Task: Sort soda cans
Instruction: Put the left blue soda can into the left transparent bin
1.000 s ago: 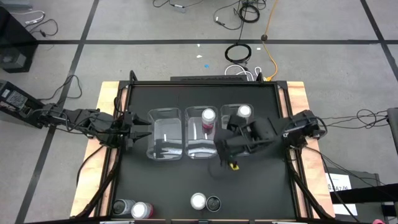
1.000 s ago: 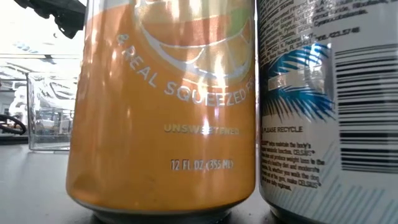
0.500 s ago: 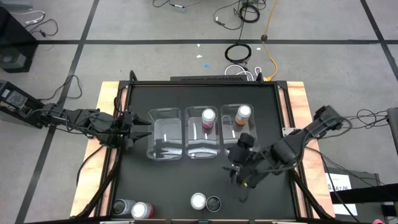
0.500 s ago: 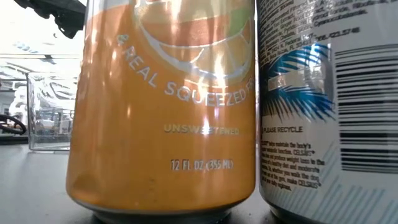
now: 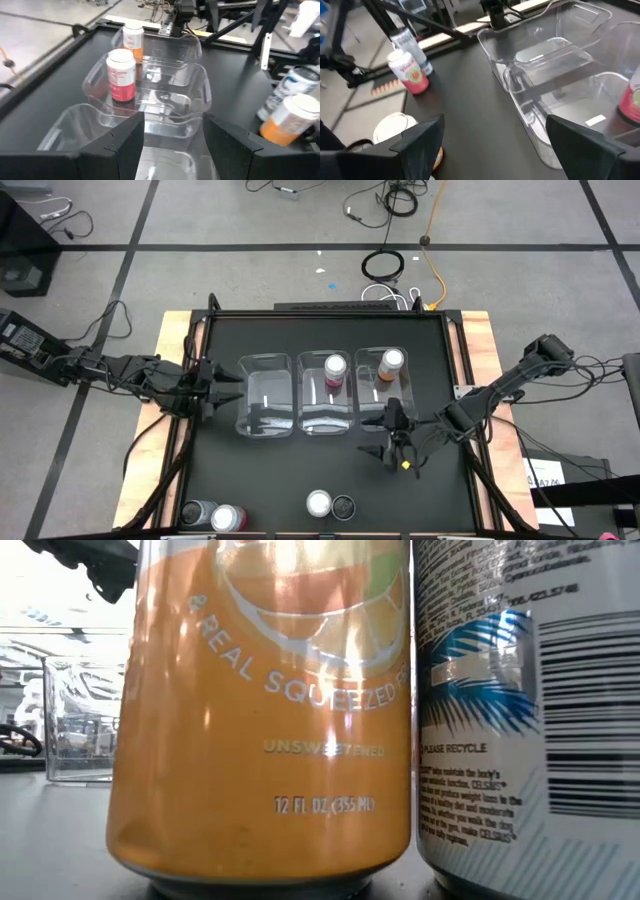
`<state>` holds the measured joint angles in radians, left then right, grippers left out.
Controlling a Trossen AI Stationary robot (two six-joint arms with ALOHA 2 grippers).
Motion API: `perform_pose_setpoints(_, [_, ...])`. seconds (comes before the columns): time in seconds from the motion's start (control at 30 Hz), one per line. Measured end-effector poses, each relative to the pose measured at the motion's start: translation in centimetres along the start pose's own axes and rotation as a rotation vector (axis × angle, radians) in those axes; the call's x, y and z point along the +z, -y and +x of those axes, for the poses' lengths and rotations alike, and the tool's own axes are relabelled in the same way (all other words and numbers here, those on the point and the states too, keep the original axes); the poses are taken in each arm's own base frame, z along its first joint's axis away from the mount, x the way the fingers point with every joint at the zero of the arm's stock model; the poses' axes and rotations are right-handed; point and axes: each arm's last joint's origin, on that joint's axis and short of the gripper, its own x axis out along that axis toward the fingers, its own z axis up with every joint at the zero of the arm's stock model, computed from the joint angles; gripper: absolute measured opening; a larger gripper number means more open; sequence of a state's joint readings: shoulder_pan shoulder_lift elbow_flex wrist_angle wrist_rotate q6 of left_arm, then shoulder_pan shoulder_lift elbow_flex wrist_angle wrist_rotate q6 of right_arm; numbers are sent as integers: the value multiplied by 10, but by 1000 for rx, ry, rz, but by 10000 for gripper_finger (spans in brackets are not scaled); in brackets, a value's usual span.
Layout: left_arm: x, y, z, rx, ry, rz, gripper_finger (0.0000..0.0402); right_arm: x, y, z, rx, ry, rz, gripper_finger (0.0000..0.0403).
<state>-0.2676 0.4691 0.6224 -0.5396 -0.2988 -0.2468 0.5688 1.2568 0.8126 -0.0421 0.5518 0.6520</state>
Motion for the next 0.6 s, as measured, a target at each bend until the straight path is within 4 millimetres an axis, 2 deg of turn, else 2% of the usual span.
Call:
perform_pose_setpoints(0.37, [0, 0, 0, -9, -3, 40, 219, 0, -1, 1, 35, 45, -1, 341])
perform_pose_setpoints(0.47, [0, 0, 1, -6, -5, 52, 248, 0, -1, 1, 37, 46, 0, 341])
perform_pose_setpoints(0.6, [0, 0, 1, 27, -1, 58, 315, 0, -1, 1, 37, 46, 1, 341])
